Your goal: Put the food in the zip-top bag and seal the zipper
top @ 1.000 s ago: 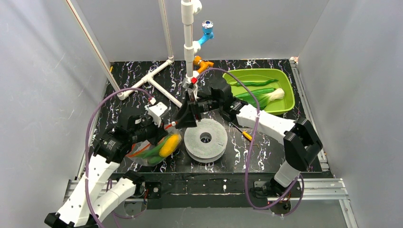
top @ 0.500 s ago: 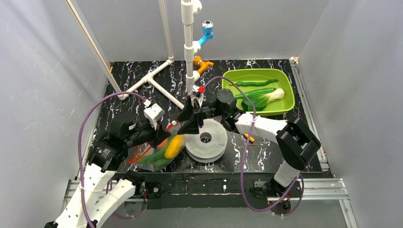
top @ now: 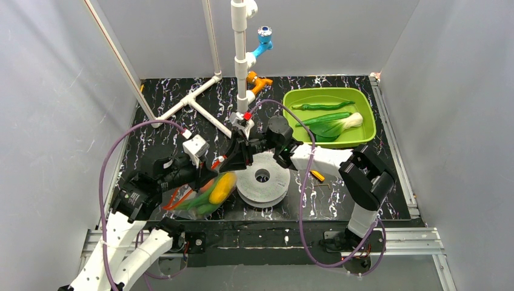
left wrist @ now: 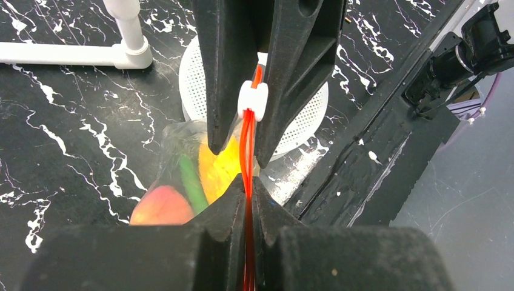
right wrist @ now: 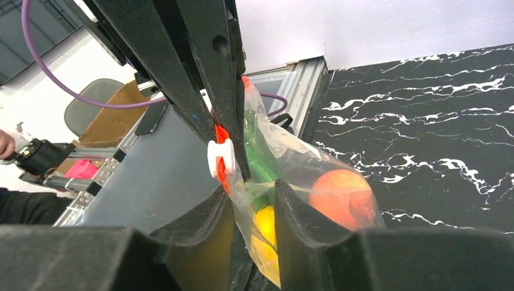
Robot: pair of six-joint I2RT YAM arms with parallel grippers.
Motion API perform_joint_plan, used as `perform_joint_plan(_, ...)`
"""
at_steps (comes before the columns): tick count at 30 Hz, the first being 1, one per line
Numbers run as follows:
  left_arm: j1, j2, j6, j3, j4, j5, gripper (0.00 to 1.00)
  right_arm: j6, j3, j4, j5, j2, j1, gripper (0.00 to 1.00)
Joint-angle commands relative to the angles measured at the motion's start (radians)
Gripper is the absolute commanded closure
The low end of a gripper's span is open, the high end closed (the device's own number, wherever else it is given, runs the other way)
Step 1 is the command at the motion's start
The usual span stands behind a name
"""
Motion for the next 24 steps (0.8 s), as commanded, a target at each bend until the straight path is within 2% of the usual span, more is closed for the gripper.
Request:
perform_joint_plan(1,-0.003,-0.009,0.007,-0.005,-0.004,0.01,1.0,-0.001,0.071,0.003,-0.024,-0.004,0.008,0.76)
perform_joint_plan(4,-0.002,-0.01,-0.001,0.001,0.002,0.006,1.0,0.0,0.077,-0.025,-0.028,0.002,0.008,0.96)
perform_joint_plan(6,-0.002,0.0,-0.034,0.013,-0.01,-0.016,1.0,0.016,0.071,-0.026,-0.028,-0.002,0.008,0.99)
perform_joint_plan(7,-0.002,0.008,-0.057,0.024,-0.024,-0.03,0.92,0.018,0.064,-0.027,-0.023,-0.008,0.008,0.99)
perform_joint_plan(9,-0.002,0.022,-0.084,0.046,-0.052,-0.042,0.64,0.004,0.055,-0.045,-0.006,-0.022,0.009,0.99)
perform_joint_plan(10,-0.002,0.026,-0.098,0.055,-0.062,-0.048,0.54,-0.017,0.06,-0.086,0.007,-0.031,0.008,0.99)
perform_joint_plan(12,-0.002,0.027,-0.126,0.073,-0.073,-0.059,0.36,-0.085,0.088,-0.242,0.044,-0.051,0.008,0.99)
perform_joint_plan(13,-0.002,0.024,-0.136,0.078,-0.072,-0.063,0.32,-0.11,0.099,-0.296,0.063,-0.058,0.009,0.99)
perform_joint_plan(15,-0.002,0.012,-0.164,0.085,-0.053,-0.085,0.26,-0.132,0.108,-0.376,0.104,-0.07,0.009,0.99)
perform_joint_plan(18,-0.002,-0.003,-0.22,0.091,-0.015,-0.135,0.21,-0.117,0.106,-0.402,0.138,-0.078,0.011,0.99)
perform_joint_plan(24,-0.002,-0.01,-0.251,0.084,0.038,-0.197,0.2,-0.118,0.115,-0.436,0.156,-0.077,0.014,0.99)
